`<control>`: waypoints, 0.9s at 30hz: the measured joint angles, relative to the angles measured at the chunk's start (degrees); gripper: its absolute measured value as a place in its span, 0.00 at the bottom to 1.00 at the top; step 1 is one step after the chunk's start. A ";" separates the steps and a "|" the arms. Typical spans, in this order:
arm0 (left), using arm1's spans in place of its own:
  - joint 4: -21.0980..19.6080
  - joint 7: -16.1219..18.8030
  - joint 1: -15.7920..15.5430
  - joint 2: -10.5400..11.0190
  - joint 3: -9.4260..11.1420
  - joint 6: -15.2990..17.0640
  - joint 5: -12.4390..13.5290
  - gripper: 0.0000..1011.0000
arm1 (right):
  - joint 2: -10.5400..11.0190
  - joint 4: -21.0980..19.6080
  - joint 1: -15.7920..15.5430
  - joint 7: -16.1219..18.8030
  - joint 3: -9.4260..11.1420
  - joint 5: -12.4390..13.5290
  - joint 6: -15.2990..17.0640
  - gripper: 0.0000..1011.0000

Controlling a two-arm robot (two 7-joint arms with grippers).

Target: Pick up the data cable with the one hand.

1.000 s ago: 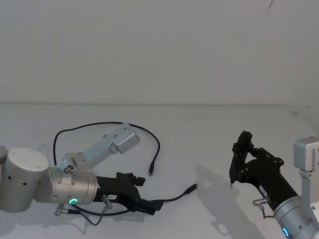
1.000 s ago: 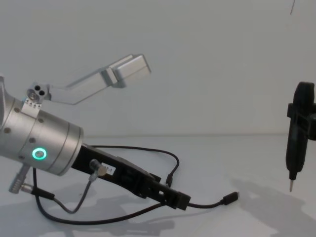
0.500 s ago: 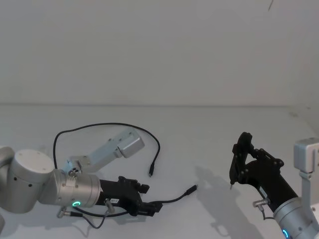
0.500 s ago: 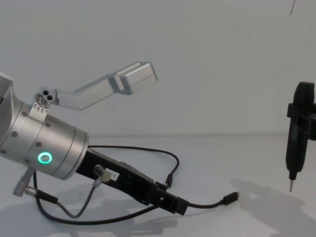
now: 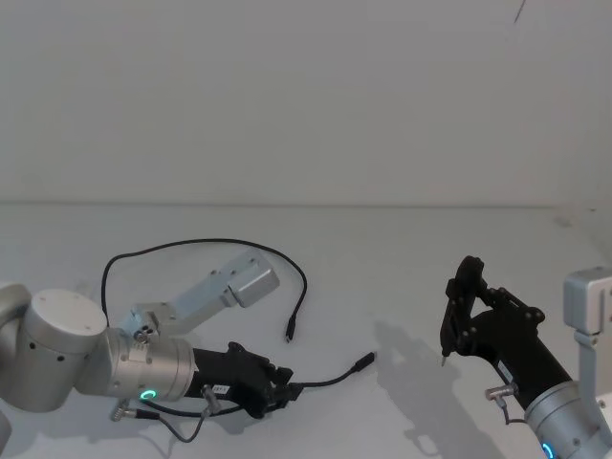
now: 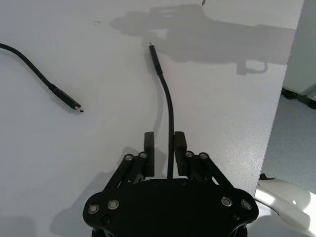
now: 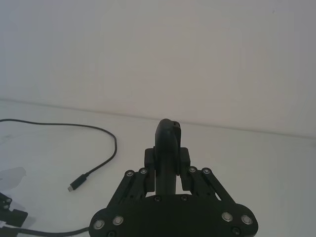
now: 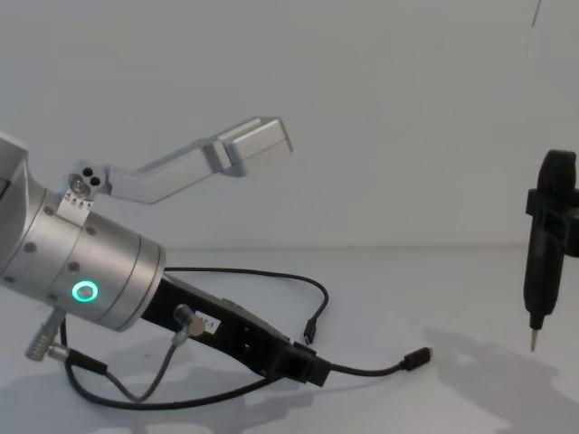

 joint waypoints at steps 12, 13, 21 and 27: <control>0.06 0.01 -0.06 -0.03 0.16 0.05 0.05 0.03 | 0.00 0.00 0.00 0.01 0.00 0.00 0.00 0.28; 0.06 0.02 -0.06 -0.02 0.18 0.00 0.04 0.03 | -0.01 0.00 0.00 0.02 0.01 0.00 0.00 0.28; -0.23 -0.40 -0.21 0.15 0.30 -2.62 0.06 0.03 | -0.16 -1.17 0.08 0.84 0.63 0.96 0.40 0.28; -0.81 -1.59 -0.53 0.55 0.21 -5.28 -0.15 0.03 | -0.25 -3.15 0.34 2.68 1.52 3.67 1.87 0.28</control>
